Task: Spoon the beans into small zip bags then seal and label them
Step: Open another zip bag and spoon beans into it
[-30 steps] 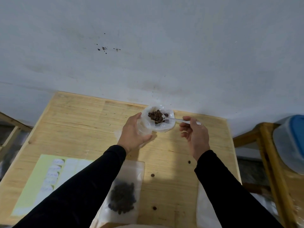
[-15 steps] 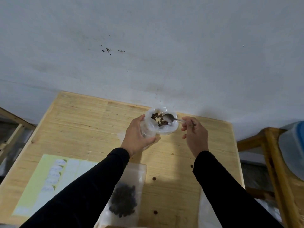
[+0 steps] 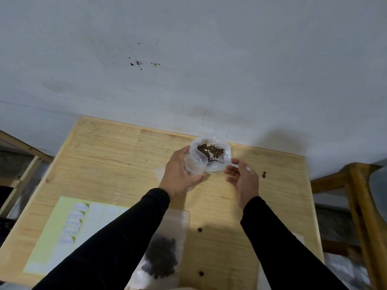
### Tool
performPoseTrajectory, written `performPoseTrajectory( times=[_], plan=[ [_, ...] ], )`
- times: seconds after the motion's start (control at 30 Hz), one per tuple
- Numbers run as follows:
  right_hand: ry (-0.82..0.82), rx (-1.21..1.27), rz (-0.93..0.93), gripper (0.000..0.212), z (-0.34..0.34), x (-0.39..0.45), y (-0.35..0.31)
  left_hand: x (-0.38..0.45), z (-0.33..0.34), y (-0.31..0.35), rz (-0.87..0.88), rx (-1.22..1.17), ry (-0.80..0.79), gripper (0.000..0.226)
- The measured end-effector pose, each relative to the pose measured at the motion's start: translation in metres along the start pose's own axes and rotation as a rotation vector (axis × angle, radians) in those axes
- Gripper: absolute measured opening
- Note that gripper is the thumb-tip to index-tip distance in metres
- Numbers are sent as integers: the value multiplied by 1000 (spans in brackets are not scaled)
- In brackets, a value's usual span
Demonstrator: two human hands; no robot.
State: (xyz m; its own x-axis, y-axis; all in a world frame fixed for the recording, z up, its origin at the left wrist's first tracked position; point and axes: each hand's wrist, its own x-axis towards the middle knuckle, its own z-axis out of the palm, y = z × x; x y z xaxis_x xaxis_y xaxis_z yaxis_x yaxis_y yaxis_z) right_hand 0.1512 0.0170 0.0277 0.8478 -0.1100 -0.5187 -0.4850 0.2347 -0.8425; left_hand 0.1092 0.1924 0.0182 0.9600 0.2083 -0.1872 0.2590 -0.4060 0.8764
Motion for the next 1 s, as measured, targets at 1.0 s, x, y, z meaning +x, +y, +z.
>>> performPoseTrajectory(
  times=[1.0],
  plan=[
    [46,-332,-246,24,-12,-15,7,2,3,-3,22,-16,-44,98]
  ],
)
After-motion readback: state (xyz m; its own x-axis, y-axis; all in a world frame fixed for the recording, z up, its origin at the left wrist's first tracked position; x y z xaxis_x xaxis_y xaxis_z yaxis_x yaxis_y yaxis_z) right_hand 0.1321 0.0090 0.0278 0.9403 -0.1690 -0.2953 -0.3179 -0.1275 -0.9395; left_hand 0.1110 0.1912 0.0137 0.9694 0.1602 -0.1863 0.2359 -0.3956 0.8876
